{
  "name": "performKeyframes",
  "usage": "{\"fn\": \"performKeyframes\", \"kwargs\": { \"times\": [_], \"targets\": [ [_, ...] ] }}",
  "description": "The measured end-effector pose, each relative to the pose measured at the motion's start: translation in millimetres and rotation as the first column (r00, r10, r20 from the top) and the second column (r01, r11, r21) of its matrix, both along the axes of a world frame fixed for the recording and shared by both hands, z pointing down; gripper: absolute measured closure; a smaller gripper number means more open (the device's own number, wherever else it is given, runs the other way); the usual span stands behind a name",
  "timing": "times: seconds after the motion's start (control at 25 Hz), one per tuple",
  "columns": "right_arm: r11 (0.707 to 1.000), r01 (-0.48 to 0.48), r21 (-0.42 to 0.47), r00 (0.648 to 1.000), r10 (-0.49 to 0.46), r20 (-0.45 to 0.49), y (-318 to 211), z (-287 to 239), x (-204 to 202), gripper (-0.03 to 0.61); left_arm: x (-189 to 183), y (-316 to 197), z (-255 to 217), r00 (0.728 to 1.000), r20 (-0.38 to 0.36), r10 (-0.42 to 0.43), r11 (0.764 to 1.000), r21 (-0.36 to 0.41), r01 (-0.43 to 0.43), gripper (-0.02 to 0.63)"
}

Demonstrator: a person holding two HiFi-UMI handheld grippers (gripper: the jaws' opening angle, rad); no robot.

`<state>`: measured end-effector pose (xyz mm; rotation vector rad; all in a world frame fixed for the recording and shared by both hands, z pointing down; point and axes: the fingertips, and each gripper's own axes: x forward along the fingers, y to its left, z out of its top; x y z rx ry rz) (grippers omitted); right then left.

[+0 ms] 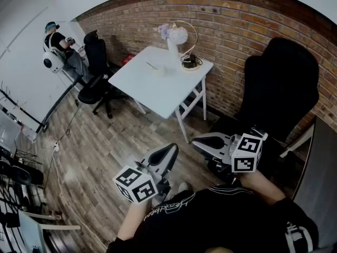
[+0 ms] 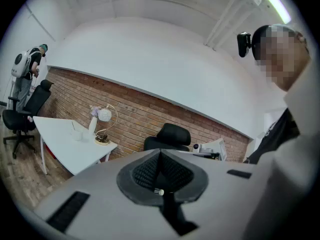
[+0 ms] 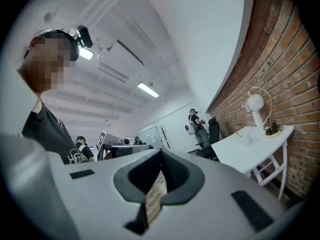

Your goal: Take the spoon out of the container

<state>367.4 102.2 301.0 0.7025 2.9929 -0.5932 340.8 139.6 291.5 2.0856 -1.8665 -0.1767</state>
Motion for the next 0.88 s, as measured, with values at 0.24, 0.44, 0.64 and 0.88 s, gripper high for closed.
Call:
{"fn": "performKeyframes", "kwargs": {
  "times": [0.24,0.44,0.64,0.88],
  "targets": [
    [1.0,0.012,-0.003,1.0,-0.012,-0.003,1.6,3.4,-3.3,0.581,-3.8,1.1,4.6,1.0,-0.006,-0.012,1.0,0.0,0.012,0.609],
    [0.999,0.01,-0.031,1.0,-0.01,-0.021,-4.5,8.2,-17.8,0.581,-17.2,-3.9,9.3,1.0,-0.013,-0.011,1.0,-0.01,0.011,0.609],
    [0.999,-0.001,-0.045,1.0,0.0,-0.032,-12.4,19.9,-33.7,0.581,-33.5,-10.8,21.4,1.0,-0.028,-0.005,1.0,-0.015,0.005,0.609],
    [0.998,-0.018,-0.053,0.998,0.015,-0.058,-20.5,28.3,-81.6,0.581,-85.6,-16.1,30.6,0.998,-0.062,-0.001,1.0,-0.019,0.0,0.609]
  ]
}}
